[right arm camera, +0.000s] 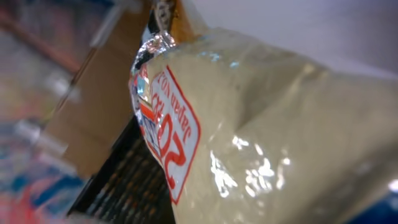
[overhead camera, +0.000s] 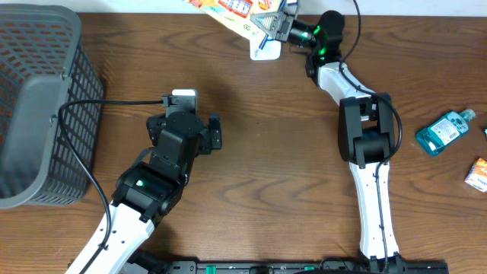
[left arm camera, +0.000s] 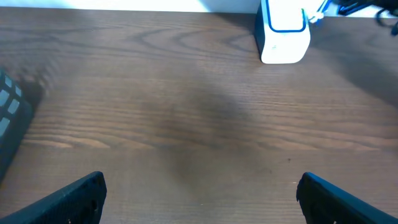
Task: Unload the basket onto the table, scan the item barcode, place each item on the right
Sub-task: 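Raise the held bag up to the barcode scanner with the right gripper, then carry the bag to the far right and release it beside the mouthwash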
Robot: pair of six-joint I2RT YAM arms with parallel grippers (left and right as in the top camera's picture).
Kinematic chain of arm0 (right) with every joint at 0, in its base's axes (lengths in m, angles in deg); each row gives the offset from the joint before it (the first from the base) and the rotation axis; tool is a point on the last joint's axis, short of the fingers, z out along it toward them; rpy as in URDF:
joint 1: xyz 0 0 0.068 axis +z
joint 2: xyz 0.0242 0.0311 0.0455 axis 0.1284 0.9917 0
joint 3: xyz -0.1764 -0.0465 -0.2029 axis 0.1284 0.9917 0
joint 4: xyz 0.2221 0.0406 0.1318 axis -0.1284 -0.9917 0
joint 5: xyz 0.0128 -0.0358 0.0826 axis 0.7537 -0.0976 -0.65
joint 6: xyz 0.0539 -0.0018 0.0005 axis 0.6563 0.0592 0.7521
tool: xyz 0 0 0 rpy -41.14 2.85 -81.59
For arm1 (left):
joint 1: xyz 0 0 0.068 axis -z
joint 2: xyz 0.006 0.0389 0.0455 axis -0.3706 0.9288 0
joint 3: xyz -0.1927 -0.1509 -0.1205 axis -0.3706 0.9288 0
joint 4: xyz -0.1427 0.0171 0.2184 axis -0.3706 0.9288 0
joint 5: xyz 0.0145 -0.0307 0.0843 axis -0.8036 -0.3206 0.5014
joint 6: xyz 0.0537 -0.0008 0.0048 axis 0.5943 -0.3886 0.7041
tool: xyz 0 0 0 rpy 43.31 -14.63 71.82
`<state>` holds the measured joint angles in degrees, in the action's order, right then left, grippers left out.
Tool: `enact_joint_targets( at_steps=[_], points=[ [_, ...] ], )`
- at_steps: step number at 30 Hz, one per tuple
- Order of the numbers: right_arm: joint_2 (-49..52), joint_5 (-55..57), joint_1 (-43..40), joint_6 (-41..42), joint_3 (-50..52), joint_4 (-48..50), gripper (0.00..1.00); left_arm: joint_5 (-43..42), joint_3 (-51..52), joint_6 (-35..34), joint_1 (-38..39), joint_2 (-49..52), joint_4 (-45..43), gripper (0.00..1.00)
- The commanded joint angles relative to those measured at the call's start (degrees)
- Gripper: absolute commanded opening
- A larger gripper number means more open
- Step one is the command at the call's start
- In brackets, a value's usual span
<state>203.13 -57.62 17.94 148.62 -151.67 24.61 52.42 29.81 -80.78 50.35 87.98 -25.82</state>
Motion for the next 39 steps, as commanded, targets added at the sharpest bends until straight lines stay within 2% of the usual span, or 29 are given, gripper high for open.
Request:
enact_joint_targets(
  at_steps=[1, 5, 11, 13, 19, 21, 23, 24, 25, 27, 29, 31, 33, 35, 37, 39],
  points=[
    [-4.15, -9.27, -2.99, 11.15, -1.33, 3.15, 0.01, 0.98, -0.90, 0.31, -0.31, -0.11, 0.02, 0.98],
    [-9.01, -14.82, -5.53, 21.88, -1.33, 9.51, 0.02, 0.98, -0.90, 0.31, -0.31, -0.11, 0.00, 0.98],
    [-20.98, -22.67, -6.03, 45.07, -1.33, 27.93, 0.02, 0.98, -0.90, 0.31, -0.31, -0.11, 0.02, 0.98],
    [-25.90, -23.63, -6.08, 45.09, -0.55, 31.93, 0.02, 0.98, -0.90, 0.31, -0.31, -0.11, 0.00, 0.98],
    [-41.46, -23.63, -6.14, 44.15, 0.04, 25.55, 0.01, 0.98, -0.90, 0.31, -0.31, -0.11, 0.00, 0.98],
    [-46.31, -22.43, -5.95, 39.65, -0.02, 21.05, 0.01, 0.98, -0.90, 0.31, -0.31, -0.11, 0.00, 0.98],
    [-50.40, -19.45, -5.57, 30.69, -0.02, 13.14, 0.02, 0.98, -0.90, 0.31, -0.31, -0.11, 0.00, 0.98],
    [-52.61, -17.40, -5.53, 23.28, -0.02, 6.25, 0.02, 0.98, -0.90, 0.31, -0.31, -0.11, 0.00, 0.98],
    [-54.58, -15.23, -5.57, 15.61, -0.02, -1.27, 0.02, 0.98, -0.90, 0.31, -0.31, -0.11, 0.00, 0.98],
    [-58.53, -7.91, -6.45, -4.76, -0.04, -22.73, 0.02, 0.98, -0.90, 0.31, -0.31, -0.11, 0.00, 0.98],
    [-61.83, 5.66, -7.17, -23.91, -0.04, -48.33, 0.02, 0.96, -0.90, 0.31, -0.31, -0.11, 0.00, 0.98],
    [-64.48, 30.01, -6.64, -37.31, -0.04, -71.63, 0.02, 0.98, -0.90, 0.31, -0.31, -0.11, 0.00, 0.98],
    [-65.53, 63.49, -4.50, -45.11, -0.02, -87.89, 0.01, 0.98, -0.90, 0.31, -0.31, -0.11, 0.02, 0.98],
    [-64.92, 91.91, -2.78, -46.14, 0.13, -98.03, 0.01, 0.98, -0.90, 0.31, -0.31, -0.11, 0.00, 0.98],
    [-63.25, 111.30, -2.97, -46.14, 0.15, -107.60, 0.01, 0.98, -0.90, 0.31, -0.31, -0.11, 0.00, 0.98],
    [-60.87, 122.68, -4.94, -45.57, 0.17, -116.17, 0.01, 0.98, -0.90, 0.31, -0.31, -0.11, 0.00, 0.98]
  ],
)
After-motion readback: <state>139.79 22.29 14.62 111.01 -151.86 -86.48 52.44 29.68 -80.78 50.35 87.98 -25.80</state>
